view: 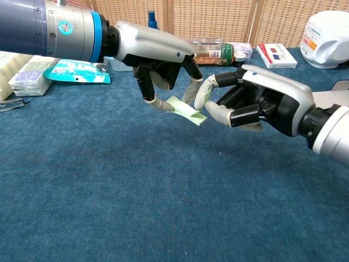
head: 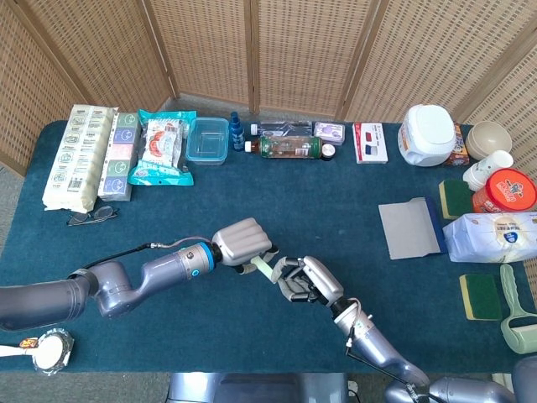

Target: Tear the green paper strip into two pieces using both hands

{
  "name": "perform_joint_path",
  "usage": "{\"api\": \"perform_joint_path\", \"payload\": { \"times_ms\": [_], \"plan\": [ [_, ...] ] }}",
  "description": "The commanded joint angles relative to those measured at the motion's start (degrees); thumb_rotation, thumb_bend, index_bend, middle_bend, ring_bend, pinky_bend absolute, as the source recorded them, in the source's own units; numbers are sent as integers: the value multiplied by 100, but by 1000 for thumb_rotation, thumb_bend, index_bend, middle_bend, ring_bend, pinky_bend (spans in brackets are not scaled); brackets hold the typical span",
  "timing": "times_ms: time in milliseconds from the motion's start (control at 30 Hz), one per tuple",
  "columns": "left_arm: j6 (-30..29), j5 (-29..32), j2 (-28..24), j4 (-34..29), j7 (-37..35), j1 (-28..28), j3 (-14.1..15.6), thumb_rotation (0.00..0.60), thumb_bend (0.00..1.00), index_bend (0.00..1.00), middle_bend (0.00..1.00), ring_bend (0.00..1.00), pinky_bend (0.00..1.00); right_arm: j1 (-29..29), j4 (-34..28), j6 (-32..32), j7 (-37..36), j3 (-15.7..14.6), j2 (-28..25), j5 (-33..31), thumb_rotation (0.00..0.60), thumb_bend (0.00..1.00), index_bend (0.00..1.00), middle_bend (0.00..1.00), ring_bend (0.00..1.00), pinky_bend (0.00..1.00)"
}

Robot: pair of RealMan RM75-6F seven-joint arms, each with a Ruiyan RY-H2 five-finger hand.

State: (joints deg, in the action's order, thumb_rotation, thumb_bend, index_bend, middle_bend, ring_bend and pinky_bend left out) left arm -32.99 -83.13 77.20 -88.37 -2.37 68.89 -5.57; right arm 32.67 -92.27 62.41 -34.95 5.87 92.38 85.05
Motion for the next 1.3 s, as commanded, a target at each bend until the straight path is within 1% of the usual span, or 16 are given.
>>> {"api": "perform_joint_path", "payload": {
  "times_ms": [33,200,467,933,1300],
  "plan": [
    [9,0,9,16,2,0,11,600,460,683,1000,1000,1000,-1,4,-6,-8,1,-3,-3,600,561,631,1000,1000,976],
    [21,4,26,60,17,-10,38,600,460,683,1000,1000,1000,-9,5,-16,-32,0,-16,-14,600,561,657,1000,1000,978],
    [62,35,45,111,50,-31,87,600,460,683,1000,1000,1000,-36,-9,-11,-82,-10,-65,-16,600,561,672,1000,1000,978],
    [43,67,27,159,26,-153,192,600,460,683,1000,1000,1000,-76,-30,7,-115,-5,-143,-27,600,561,678,1000,1000,978],
    [-84,103,-108,229,6,-382,319,600,460,684,1000,1000,1000,-111,-27,1,-114,3,-279,-58,600,562,671,1000,1000,977]
  ]
}}
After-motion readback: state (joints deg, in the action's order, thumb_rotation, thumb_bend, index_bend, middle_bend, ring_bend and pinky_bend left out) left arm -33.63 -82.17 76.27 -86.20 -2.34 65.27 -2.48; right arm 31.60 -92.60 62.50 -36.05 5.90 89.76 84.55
